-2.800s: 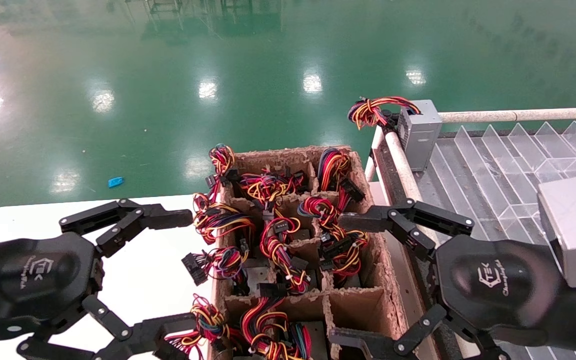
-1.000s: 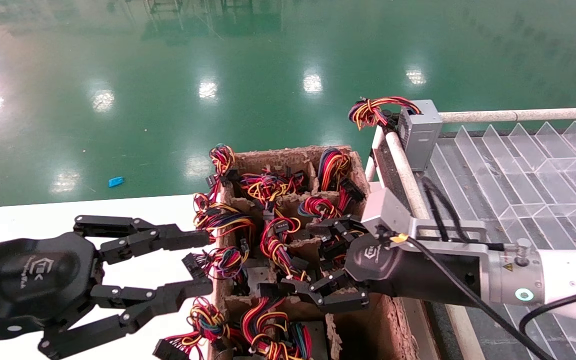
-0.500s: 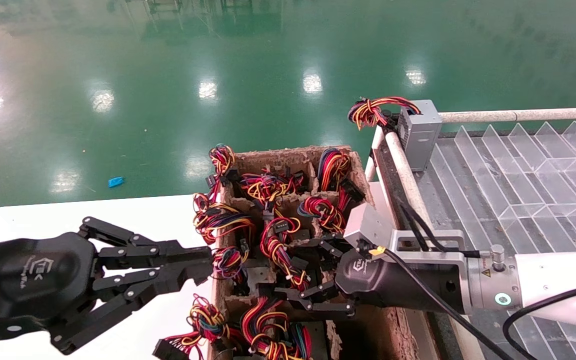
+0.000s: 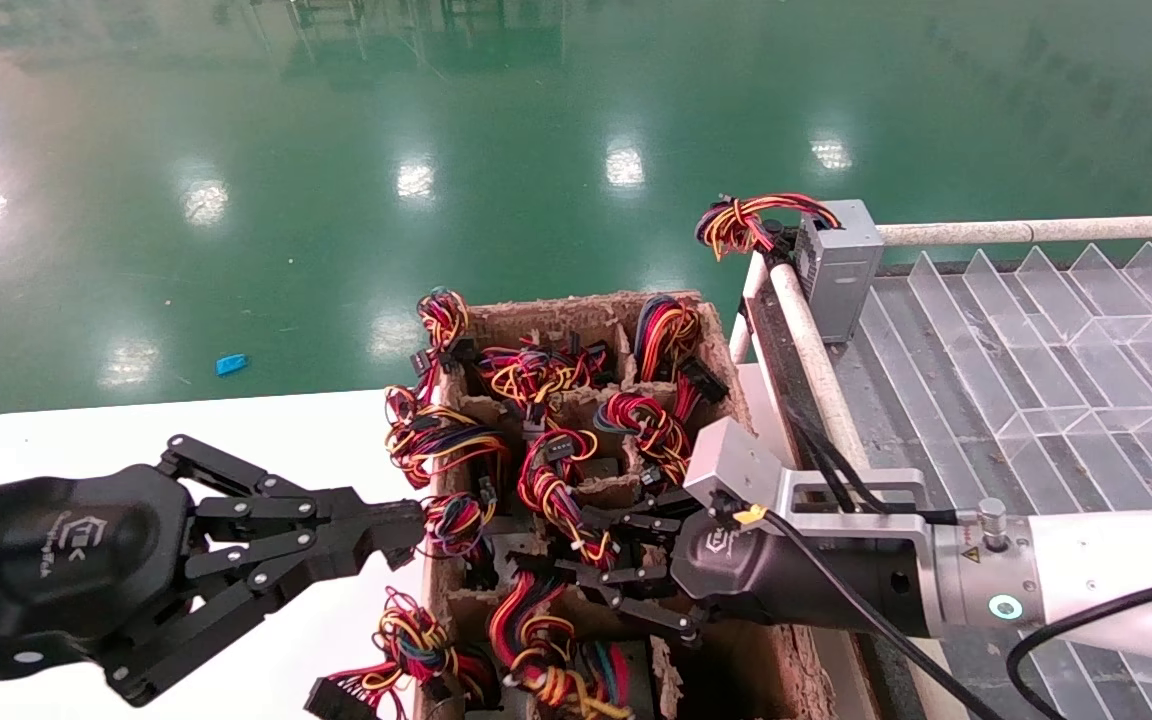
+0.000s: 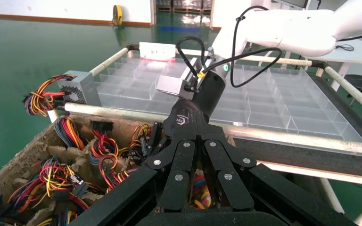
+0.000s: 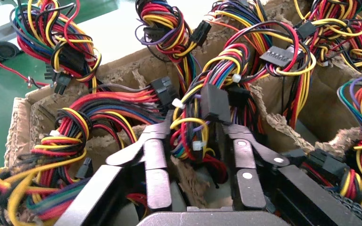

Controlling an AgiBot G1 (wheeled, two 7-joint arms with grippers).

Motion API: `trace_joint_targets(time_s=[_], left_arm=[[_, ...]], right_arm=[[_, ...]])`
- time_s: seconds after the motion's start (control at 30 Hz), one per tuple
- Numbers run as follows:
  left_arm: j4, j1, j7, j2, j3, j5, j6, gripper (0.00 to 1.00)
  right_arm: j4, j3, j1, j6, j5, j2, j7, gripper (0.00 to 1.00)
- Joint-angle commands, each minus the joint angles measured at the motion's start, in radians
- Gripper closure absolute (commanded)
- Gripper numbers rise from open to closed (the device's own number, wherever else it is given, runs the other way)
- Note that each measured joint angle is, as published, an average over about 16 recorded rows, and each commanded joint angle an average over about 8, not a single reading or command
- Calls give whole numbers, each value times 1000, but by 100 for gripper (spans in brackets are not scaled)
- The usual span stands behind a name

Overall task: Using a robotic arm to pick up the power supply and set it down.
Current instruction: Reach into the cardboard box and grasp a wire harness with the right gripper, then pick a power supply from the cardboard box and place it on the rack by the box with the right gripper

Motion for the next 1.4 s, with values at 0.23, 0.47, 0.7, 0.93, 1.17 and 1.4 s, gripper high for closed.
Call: trace_joint_targets(time_s=[0.23,0.47,0.7,0.93,1.17,1.4], left_arm=[[0,0,0,0,0,0,0,100],[0,0,0,0,0,0,0,100],[0,0,0,0,0,0,0,100],[0,0,0,0,0,0,0,100],[0,0,0,0,0,0,0,100],[0,0,0,0,0,0,0,100]], right_arm=[[36,0,-6,6,-7,17,22,100],[55,-2,-2,3,-12,24,33,100],[79,1,12,-11,-10,39,46,100],[105,13,33,-32,1,64,46,100],[122,35,93,-76,22,84,10,100],[129,62,232,-152,38,87,-52,100]])
